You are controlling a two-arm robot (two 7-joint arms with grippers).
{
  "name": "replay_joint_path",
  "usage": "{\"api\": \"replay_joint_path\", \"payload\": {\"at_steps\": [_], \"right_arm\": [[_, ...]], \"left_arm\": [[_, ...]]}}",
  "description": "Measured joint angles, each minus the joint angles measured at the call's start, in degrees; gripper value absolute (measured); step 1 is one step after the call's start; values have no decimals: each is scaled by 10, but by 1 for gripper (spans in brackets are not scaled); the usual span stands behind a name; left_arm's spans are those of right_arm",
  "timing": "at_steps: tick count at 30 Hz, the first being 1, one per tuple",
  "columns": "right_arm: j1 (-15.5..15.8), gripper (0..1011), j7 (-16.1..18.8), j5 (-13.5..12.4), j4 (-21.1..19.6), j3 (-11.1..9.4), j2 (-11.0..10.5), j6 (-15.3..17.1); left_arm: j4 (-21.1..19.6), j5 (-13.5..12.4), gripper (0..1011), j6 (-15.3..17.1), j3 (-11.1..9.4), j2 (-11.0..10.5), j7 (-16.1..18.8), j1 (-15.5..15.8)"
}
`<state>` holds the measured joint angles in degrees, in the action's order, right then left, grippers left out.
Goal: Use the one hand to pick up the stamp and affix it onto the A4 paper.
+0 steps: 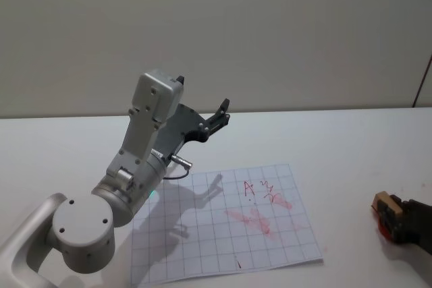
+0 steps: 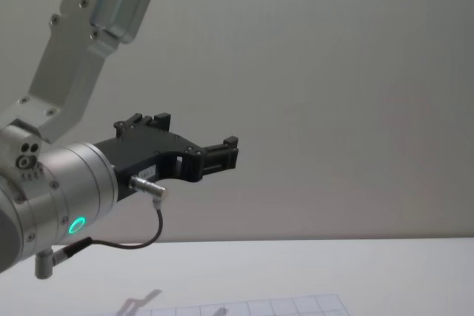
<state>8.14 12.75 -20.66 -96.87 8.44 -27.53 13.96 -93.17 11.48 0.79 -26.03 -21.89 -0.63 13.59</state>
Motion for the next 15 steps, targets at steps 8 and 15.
{"api": "replay_joint_path", "payload": {"at_steps": [8,15], "right_arm": [[-1,306,-2,2,3,0,1,-1],[-1,531,-4,3,4,0,2,-2]], "left_arm": [[0,0,1001,0,0,0,0,0],[0,0,1001,0,0,0,0,0]]}}
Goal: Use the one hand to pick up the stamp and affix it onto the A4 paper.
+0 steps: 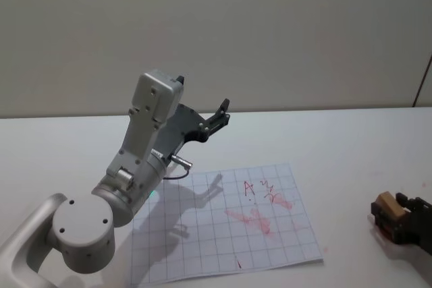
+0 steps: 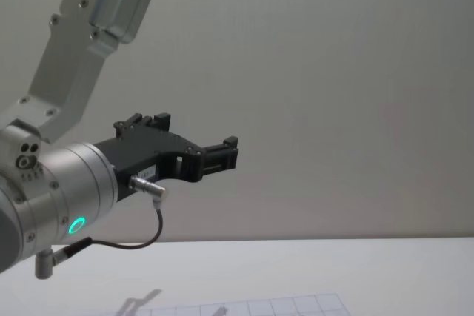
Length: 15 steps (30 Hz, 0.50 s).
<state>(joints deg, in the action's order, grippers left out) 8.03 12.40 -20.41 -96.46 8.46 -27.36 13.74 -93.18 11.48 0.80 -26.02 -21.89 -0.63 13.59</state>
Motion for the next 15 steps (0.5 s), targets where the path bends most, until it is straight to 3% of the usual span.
{"api": "replay_joint_path", "payload": {"at_steps": [3,15], "right_arm": [[0,651,0,0,0,0,0,0],[-1,971,-1,1,1,0,1,-1]], "left_arm": [[0,0,1001,0,0,0,0,0],[0,0,1001,0,0,0,0,0]]}}
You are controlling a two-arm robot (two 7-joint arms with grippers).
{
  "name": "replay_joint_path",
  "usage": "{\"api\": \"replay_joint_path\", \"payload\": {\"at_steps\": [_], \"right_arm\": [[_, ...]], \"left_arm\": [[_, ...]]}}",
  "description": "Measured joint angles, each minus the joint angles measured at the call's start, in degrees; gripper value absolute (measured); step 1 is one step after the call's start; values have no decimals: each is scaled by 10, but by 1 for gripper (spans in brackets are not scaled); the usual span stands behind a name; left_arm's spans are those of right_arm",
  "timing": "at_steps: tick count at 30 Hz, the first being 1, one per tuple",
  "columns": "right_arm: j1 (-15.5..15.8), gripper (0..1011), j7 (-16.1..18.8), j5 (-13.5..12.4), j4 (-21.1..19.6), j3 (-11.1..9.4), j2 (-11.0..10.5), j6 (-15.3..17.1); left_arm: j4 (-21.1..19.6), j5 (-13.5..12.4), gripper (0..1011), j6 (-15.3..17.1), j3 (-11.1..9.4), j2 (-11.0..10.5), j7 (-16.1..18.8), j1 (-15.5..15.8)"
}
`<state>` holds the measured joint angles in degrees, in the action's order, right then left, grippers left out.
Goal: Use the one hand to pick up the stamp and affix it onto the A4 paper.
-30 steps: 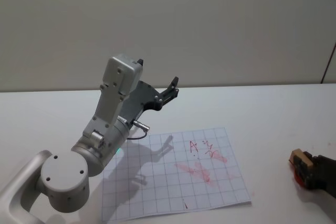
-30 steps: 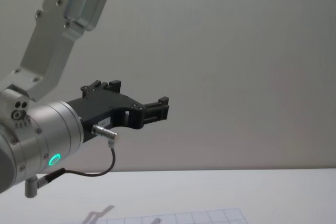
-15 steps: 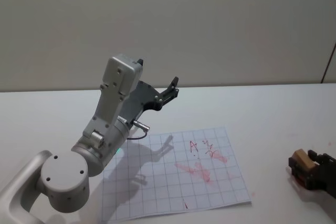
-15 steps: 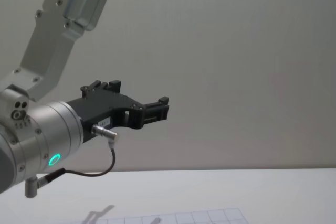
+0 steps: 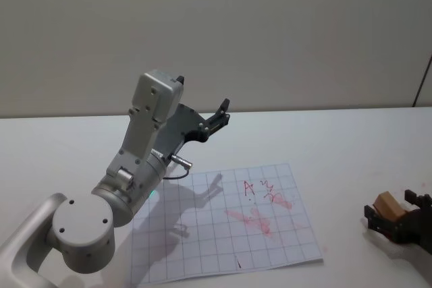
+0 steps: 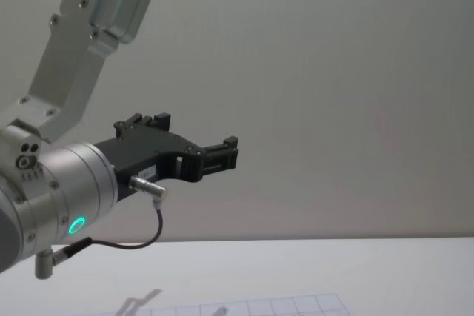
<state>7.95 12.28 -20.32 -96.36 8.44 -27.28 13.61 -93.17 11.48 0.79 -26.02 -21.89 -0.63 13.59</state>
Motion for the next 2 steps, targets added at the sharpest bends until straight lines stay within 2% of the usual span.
{"api": "replay_joint_path", "payload": {"at_steps": [2], "right_arm": [[0,1001,0,0,0,0,0,0]], "left_arm": [[0,0,1001,0,0,0,0,0]]}}
